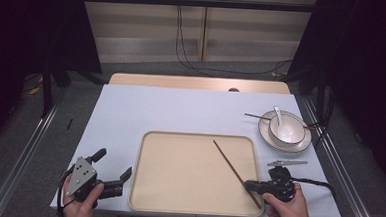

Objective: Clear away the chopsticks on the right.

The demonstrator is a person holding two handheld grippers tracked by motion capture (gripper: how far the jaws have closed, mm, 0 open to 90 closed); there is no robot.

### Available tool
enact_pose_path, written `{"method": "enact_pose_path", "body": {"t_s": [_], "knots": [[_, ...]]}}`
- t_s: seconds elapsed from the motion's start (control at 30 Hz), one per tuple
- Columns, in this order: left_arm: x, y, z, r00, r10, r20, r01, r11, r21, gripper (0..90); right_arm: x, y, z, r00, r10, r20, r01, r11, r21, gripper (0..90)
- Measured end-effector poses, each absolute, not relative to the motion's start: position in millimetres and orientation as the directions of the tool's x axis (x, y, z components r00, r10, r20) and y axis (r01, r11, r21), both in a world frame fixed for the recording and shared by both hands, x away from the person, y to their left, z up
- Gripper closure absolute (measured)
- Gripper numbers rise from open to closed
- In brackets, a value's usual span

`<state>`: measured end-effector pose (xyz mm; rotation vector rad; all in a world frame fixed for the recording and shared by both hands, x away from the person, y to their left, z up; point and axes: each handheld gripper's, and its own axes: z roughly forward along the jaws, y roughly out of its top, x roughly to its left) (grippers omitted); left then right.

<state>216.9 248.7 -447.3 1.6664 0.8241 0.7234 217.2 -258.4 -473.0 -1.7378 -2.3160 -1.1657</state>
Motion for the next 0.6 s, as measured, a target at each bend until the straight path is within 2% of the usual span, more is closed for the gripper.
{"method": "enact_pose_path", "body": {"t_s": [0.27,0.4,0.53,0.6], "knots": [[217,249,-447,0.575,0.817,0.052,0.157,-0.173,0.972,1.4,216,-263,-467,-0.407,0.809,0.425,0.808,0.102,0.581,70.9],[217,249,-447,0.578,0.815,0.041,0.157,-0.160,0.975,1.6,215,-271,-453,-0.454,0.791,0.409,0.757,0.100,0.646,56.0],[217,249,-448,0.581,0.813,0.039,0.157,-0.159,0.975,1.5,217,-282,-443,-0.492,0.782,0.382,0.726,0.126,0.676,45.3],[217,249,-448,0.576,0.816,0.038,0.159,-0.158,0.975,1.5,218,-289,-438,-0.526,0.765,0.371,0.704,0.146,0.695,43.0]]}}
